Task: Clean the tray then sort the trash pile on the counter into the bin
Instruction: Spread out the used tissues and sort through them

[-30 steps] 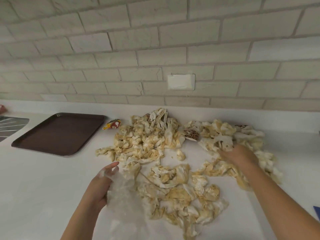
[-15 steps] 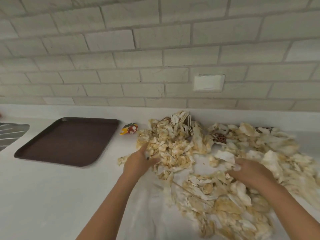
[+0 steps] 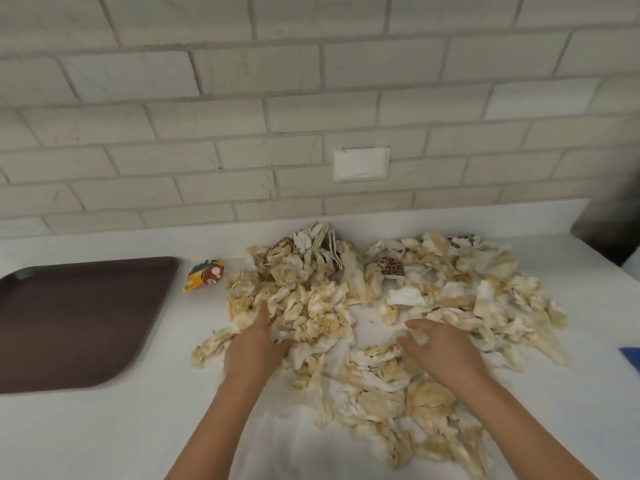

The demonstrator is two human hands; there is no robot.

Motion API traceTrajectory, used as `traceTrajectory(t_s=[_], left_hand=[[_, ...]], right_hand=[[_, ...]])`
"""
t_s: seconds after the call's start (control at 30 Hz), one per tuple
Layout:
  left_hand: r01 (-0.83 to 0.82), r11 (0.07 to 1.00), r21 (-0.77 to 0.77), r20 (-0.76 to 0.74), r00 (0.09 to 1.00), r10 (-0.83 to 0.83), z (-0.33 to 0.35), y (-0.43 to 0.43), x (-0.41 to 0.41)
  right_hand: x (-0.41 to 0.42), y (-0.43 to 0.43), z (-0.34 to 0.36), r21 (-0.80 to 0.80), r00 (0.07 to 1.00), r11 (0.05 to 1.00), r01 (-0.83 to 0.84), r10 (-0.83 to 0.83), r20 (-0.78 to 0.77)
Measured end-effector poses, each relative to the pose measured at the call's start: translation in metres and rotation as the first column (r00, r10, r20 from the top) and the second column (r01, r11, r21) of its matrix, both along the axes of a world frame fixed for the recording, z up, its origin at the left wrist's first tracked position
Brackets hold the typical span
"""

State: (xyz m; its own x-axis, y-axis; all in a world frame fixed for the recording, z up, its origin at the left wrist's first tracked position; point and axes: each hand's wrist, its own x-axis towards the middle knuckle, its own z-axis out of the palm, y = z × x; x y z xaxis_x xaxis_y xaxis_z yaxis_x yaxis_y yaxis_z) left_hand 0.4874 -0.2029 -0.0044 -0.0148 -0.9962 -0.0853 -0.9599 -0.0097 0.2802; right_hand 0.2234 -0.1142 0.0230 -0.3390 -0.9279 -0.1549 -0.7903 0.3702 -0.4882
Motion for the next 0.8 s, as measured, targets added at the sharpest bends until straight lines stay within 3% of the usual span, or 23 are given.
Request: traceTrajectory(t_s=[0.13,0.27,0.4,0.53,0.7,0.8], left_hand=[[-0.011,0.982,-0.187,-0.169,0.985,-0.022,0.026,0.019,-0.014],[-0.014,0.967,-0.256,-0.428,0.898,-0.1,0.059,0.047,-0.04],[0.011,0.984,-0.177,-0.716,0.684,-0.137,0.078,0.08,-0.068],[0.07,0.992,-0.101,-0.865,0.486,-0.123,0.089,0.123,-0.123],[0.237,0.97,0.055,-0.924,0.379,-0.04,0.084,0.187,-0.227],[0.409,0.89,0.2,-0.944,0.324,0.064,0.073,0.235,-0.297]], right_hand=[[-0.015,0.026,0.007,-0.206,0.968,0.965,0.164,-0.116,0.223],[-0.035,0.056,0.02,-0.292,0.853,0.9,0.322,-0.142,0.501],[-0.048,0.089,0.031,-0.308,0.745,0.865,0.396,-0.107,0.658],[-0.082,0.135,0.031,-0.281,0.657,0.845,0.455,-0.106,0.747],[-0.155,0.217,0.024,-0.231,0.618,0.818,0.527,-0.182,0.765],[-0.204,0.272,0.015,-0.211,0.573,0.761,0.613,-0.245,0.782]])
